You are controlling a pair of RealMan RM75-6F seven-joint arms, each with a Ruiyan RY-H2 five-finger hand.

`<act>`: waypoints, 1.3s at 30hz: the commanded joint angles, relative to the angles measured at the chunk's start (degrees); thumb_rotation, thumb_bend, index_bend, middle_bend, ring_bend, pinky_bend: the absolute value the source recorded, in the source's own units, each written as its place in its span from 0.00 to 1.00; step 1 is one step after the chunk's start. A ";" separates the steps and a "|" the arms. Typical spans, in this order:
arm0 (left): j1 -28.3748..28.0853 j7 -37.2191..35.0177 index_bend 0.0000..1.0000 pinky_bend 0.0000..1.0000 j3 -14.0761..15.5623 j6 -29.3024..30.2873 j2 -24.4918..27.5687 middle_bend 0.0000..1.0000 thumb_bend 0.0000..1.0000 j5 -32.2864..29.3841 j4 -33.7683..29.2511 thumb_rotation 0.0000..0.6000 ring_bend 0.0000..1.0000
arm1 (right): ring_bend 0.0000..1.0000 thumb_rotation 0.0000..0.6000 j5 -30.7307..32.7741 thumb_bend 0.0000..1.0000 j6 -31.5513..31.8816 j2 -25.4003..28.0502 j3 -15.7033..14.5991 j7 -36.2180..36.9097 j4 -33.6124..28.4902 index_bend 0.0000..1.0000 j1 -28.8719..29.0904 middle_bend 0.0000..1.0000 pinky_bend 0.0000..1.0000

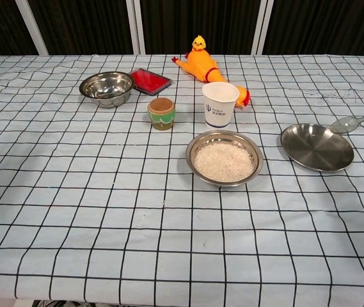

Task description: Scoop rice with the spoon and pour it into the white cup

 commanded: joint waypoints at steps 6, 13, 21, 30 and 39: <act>-0.17 0.03 0.00 0.00 -0.18 -0.46 0.02 0.00 0.02 -0.47 -0.09 1.00 0.00 | 1.00 1.00 3.10 0.41 -2.05 -4.55 1.80 0.92 5.64 0.65 -0.17 1.00 1.00; -0.33 0.01 0.00 0.00 -0.31 -0.82 0.12 0.00 0.02 -0.75 -0.16 1.00 0.00 | 1.00 1.00 4.67 0.40 -3.20 -7.84 2.92 2.01 9.07 0.65 -0.32 1.00 1.00; -0.52 0.09 0.00 0.00 -0.20 -1.40 0.21 0.00 0.02 -0.85 -0.23 1.00 0.00 | 1.00 1.00 5.25 0.39 -4.21 -9.81 3.54 2.87 11.31 0.58 -0.47 1.00 1.00; -0.55 -0.08 0.00 0.00 -0.37 -1.48 0.39 0.00 0.02 -1.17 -0.41 1.00 0.00 | 1.00 1.00 4.75 0.35 -4.30 -10.26 3.75 3.03 11.15 0.41 -0.91 1.00 1.00; -0.40 -0.01 0.00 0.00 -0.23 -1.15 0.37 0.00 0.02 -0.83 -0.40 1.00 0.00 | 1.00 1.00 3.37 0.29 -2.79 -8.98 3.18 2.73 7.17 0.16 -1.83 1.00 1.00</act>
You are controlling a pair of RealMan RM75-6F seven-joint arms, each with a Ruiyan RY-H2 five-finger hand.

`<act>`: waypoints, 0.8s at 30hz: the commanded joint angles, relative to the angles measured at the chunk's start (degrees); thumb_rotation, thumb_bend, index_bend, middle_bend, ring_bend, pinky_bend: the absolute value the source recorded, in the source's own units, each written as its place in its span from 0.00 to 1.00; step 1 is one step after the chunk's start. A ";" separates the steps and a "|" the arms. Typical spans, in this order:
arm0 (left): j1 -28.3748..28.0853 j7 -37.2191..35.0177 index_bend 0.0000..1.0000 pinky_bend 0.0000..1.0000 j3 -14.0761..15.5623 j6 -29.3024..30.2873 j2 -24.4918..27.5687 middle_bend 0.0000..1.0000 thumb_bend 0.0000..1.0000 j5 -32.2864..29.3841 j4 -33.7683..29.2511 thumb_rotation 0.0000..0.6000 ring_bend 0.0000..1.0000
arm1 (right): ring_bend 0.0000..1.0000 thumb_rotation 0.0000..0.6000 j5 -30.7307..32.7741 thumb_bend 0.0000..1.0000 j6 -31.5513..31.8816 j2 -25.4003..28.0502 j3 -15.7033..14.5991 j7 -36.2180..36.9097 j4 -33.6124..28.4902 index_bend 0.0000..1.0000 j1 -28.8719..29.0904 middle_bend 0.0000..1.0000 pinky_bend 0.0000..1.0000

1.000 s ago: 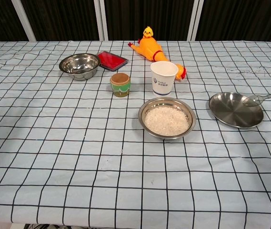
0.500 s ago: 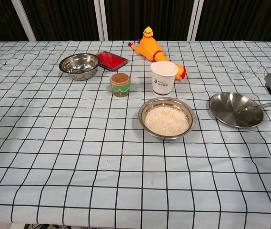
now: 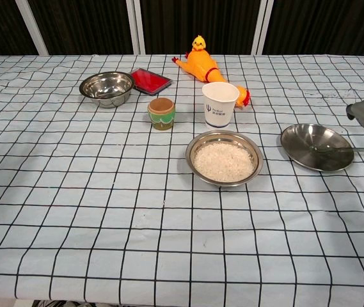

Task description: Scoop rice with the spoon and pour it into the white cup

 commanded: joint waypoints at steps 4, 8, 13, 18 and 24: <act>0.10 -0.01 0.00 0.00 0.04 0.26 -0.04 0.00 0.02 0.21 0.18 1.00 0.00 | 1.00 1.00 -3.11 0.28 2.14 3.10 -1.24 1.51 -5.21 0.11 -1.49 0.98 0.99; 0.23 0.14 0.00 0.00 0.12 0.60 -0.09 0.00 0.02 0.49 0.47 1.00 0.00 | 0.76 1.00 -10.94 0.27 5.29 9.20 -4.57 6.70 -11.04 0.03 -4.00 0.65 0.76; 0.23 1.42 0.00 0.00 0.28 0.64 -0.30 0.00 0.02 0.74 1.05 1.00 0.00 | 0.15 1.00 -20.03 0.21 8.77 18.41 -9.01 17.35 -18.51 0.00 -8.63 0.09 0.32; 0.49 5.46 0.00 0.00 0.52 0.96 -0.63 0.00 0.01 0.79 2.16 1.00 0.00 | 0.00 1.00 -26.33 0.10 11.38 26.92 -12.51 30.75 -23.97 0.00 -13.69 0.00 0.23; 0.99 9.91 0.00 0.00 0.71 2.32 -1.25 0.00 0.00 1.51 3.20 1.00 0.00 | 0.00 1.00 -33.95 0.05 14.86 32.88 -16.40 43.95 -23.27 0.00 -19.08 0.00 0.21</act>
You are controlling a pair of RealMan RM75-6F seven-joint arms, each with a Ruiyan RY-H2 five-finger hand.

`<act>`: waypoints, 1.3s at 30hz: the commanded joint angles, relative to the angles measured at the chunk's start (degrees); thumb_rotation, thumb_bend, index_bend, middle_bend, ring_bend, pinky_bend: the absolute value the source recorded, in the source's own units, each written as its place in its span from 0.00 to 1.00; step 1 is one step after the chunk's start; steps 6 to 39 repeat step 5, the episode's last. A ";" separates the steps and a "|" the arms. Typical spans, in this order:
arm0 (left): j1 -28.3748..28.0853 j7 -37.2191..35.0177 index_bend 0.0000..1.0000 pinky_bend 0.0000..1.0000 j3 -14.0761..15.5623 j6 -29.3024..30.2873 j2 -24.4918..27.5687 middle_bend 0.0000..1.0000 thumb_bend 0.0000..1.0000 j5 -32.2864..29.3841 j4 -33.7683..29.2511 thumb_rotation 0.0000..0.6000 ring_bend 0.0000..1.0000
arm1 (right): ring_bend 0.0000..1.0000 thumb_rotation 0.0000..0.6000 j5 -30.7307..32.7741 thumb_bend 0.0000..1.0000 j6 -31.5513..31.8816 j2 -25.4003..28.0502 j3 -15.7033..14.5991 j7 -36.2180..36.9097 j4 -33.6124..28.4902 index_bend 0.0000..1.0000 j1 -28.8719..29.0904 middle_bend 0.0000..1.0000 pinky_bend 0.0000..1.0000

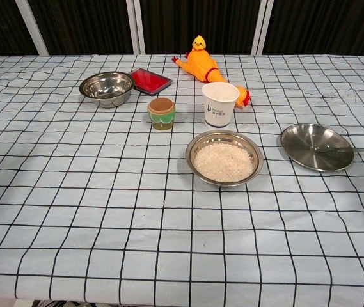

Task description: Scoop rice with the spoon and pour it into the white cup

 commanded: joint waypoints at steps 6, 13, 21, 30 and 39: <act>0.41 2.74 0.00 0.00 0.05 1.48 -1.26 0.00 0.00 0.99 1.54 1.00 0.00 | 0.00 1.00 -11.00 0.05 5.95 6.25 -4.70 17.42 4.96 0.00 -8.21 0.00 0.21; 0.41 2.74 0.00 0.00 0.05 1.48 -1.26 0.00 0.00 0.99 1.54 1.00 0.00 | 0.00 1.00 -11.00 0.05 5.95 6.25 -4.70 17.42 4.96 0.00 -8.21 0.00 0.21; 0.41 2.74 0.00 0.00 0.05 1.48 -1.26 0.00 0.00 0.99 1.54 1.00 0.00 | 0.00 1.00 -11.00 0.05 5.95 6.25 -4.70 17.42 4.96 0.00 -8.21 0.00 0.21; 0.41 2.74 0.00 0.00 0.05 1.48 -1.26 0.00 0.00 0.99 1.54 1.00 0.00 | 0.00 1.00 -11.00 0.05 5.95 6.25 -4.70 17.42 4.96 0.00 -8.21 0.00 0.21; 0.41 2.74 0.00 0.00 0.05 1.48 -1.26 0.00 0.00 0.99 1.54 1.00 0.00 | 0.00 1.00 -11.00 0.05 5.95 6.25 -4.70 17.42 4.96 0.00 -8.21 0.00 0.21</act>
